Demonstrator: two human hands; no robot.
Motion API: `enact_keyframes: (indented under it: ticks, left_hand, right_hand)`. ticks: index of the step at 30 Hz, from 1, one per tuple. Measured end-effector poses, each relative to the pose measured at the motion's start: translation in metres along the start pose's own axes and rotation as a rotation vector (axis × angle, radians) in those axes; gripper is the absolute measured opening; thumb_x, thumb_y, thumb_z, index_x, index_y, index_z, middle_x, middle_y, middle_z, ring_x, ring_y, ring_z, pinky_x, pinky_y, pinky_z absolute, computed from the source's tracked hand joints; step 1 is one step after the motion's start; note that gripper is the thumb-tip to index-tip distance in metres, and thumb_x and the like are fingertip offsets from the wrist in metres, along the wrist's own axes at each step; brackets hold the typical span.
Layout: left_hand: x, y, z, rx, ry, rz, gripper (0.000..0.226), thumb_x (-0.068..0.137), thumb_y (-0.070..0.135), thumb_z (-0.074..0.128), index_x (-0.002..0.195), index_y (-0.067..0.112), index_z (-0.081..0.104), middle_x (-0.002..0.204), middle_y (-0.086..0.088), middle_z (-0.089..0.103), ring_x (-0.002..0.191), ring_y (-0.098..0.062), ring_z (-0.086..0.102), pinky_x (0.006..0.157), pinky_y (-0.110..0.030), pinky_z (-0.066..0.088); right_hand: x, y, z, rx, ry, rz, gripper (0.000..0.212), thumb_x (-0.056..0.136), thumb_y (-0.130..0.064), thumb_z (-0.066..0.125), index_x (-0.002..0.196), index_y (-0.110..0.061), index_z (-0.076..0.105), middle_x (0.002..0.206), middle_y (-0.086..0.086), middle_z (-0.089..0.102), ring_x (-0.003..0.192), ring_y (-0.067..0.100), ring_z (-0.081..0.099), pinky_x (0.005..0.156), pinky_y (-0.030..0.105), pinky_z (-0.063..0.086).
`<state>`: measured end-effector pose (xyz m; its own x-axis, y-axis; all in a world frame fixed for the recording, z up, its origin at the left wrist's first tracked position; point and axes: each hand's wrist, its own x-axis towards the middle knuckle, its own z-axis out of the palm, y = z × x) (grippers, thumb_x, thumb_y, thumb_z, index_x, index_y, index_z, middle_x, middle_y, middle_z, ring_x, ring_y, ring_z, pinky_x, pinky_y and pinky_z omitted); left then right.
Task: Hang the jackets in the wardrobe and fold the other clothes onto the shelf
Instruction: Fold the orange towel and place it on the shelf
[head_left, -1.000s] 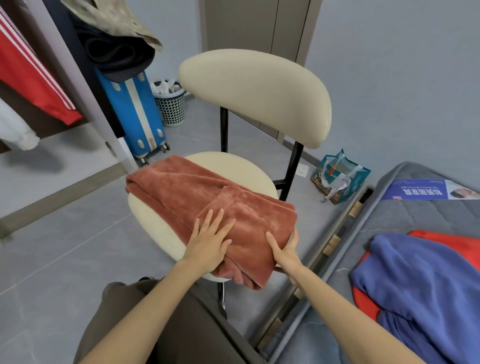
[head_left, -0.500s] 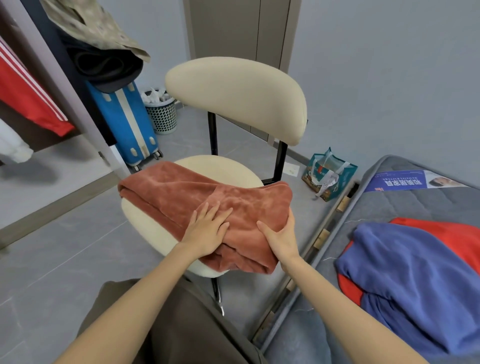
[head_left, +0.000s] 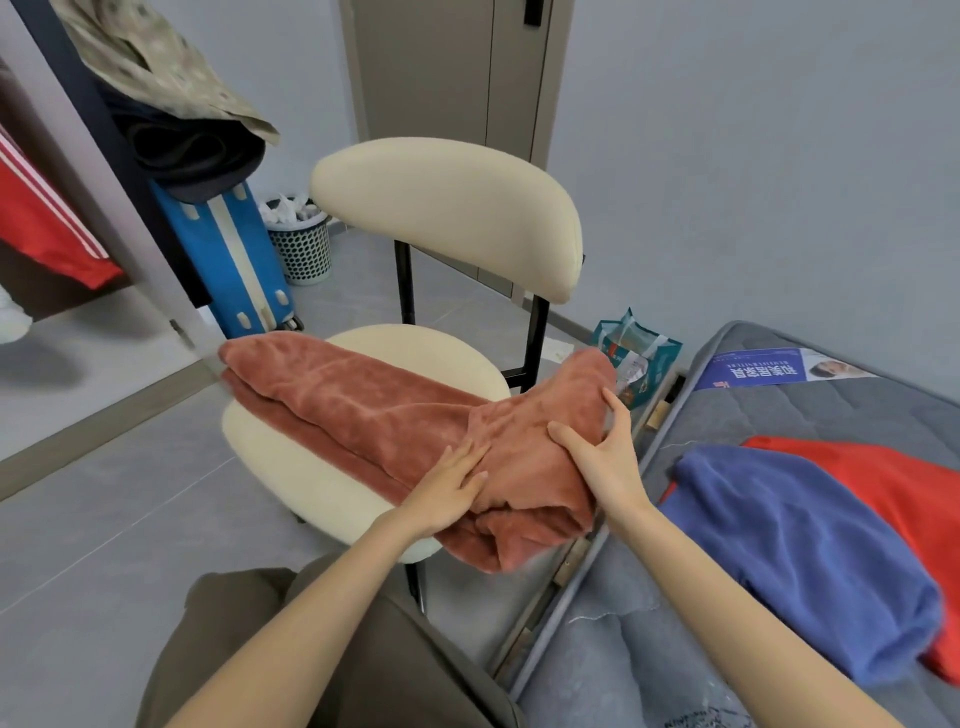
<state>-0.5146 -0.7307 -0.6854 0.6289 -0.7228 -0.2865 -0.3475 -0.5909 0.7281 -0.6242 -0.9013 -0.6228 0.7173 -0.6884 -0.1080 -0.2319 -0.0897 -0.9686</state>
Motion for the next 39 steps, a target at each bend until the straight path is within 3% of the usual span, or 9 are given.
enact_keyframes:
  ticks: [4,10,14,19,23,26,30,36,39]
  left_hand:
    - [-0.018,-0.015,-0.028,-0.111,0.129,0.002,0.043,0.1,0.018,0.048,0.143,0.015,0.044,0.146,-0.002,0.045,0.137,-0.018,0.039,0.116,-0.035,0.027]
    - [-0.043,-0.047,-0.081,-0.338,0.222,-0.016,0.04,0.094,-0.003,0.051,0.127,0.02,0.053,0.11,0.019,0.061,0.093,0.018,0.059,0.082,-0.003,0.043]
    - [-0.048,-0.072,-0.112,-0.496,0.305,-0.074,0.048,0.092,-0.008,0.05,0.118,0.033,0.051,0.107,0.017,0.065,0.094,0.011,0.063,0.083,-0.01,0.048]
    - [-0.047,-0.094,-0.129,-0.631,0.379,-0.295,0.028,0.103,0.02,0.04,0.121,0.04,0.045,0.123,0.005,0.059,0.097,-0.003,0.055,0.08,-0.018,0.043]
    - [-0.041,-0.098,-0.126,-0.826,0.427,-0.468,0.06,0.096,0.056,0.039,0.149,0.034,0.021,0.15,0.005,0.035,0.125,-0.02,0.046,0.094,-0.037,0.041]
    - [-0.028,-0.087,-0.122,-0.966,0.54,-0.406,0.09,0.082,0.063,0.056,0.152,0.035,0.007,0.149,0.008,0.033,0.129,-0.019,0.041,0.103,-0.044,0.039]
    - [0.002,-0.071,-0.122,-1.117,0.663,-0.364,0.082,0.073,0.053,0.075,0.14,0.03,0.034,0.123,0.01,0.054,0.107,-0.013,0.056,0.094,-0.033,0.047]
    - [0.008,-0.092,-0.096,-1.122,0.708,-0.552,0.041,0.093,0.026,0.063,0.129,0.018,0.046,0.128,-0.01,0.058,0.115,-0.031,0.056,0.1,-0.05,0.048]
    - [0.001,-0.094,-0.092,-0.576,0.828,-0.519,0.067,0.091,0.024,0.063,0.147,0.017,0.026,0.143,-0.013,0.041,0.127,-0.033,0.044,0.106,-0.046,0.039]
  right_hand:
    - [0.003,-0.034,0.047,0.045,-0.116,-0.058,0.087,0.076,-0.03,0.077,0.144,-0.037,0.023,0.11,-0.028,0.045,0.098,-0.005,0.054,0.087,0.023,0.045]
    - [0.027,-0.086,0.149,0.014,-0.14,-0.042,0.076,0.067,-0.032,0.071,0.131,-0.038,0.031,0.116,0.01,0.062,0.104,0.025,0.062,0.095,0.046,0.049]
    - [0.047,-0.094,0.216,-0.082,-0.17,-0.012,0.068,0.075,-0.034,0.069,0.133,-0.03,0.033,0.123,0.009,0.059,0.113,0.026,0.056,0.102,0.043,0.044]
    - [0.057,-0.06,0.252,-0.141,-0.465,0.159,0.021,0.093,-0.023,0.057,0.113,-0.014,0.06,0.116,0.005,0.064,0.102,0.017,0.059,0.097,0.031,0.046]
    - [0.056,-0.027,0.225,-0.352,-0.427,-0.227,0.028,0.091,-0.007,0.057,0.117,-0.012,0.065,0.118,0.002,0.066,0.11,0.015,0.058,0.098,0.021,0.039]
    - [0.06,-0.004,0.195,-0.654,-0.194,-0.329,0.041,0.093,-0.03,0.055,0.133,-0.025,0.052,0.143,0.003,0.045,0.134,0.028,0.034,0.113,0.042,0.025]
    - [0.059,0.027,0.172,-0.696,-0.438,-0.071,0.057,0.088,-0.068,0.042,0.138,-0.067,0.015,0.16,-0.013,-0.012,0.146,0.035,-0.012,0.114,0.062,0.002]
    - [0.054,0.053,0.162,-0.739,-0.506,-0.062,0.058,0.087,-0.075,0.03,0.135,-0.072,-0.002,0.157,-0.01,-0.028,0.146,0.027,-0.024,0.117,0.052,-0.009]
    - [0.049,0.047,0.164,-0.566,-0.45,-0.056,0.056,0.092,-0.066,0.037,0.137,-0.069,0.004,0.156,-0.004,-0.03,0.146,0.024,-0.024,0.118,0.045,-0.014]
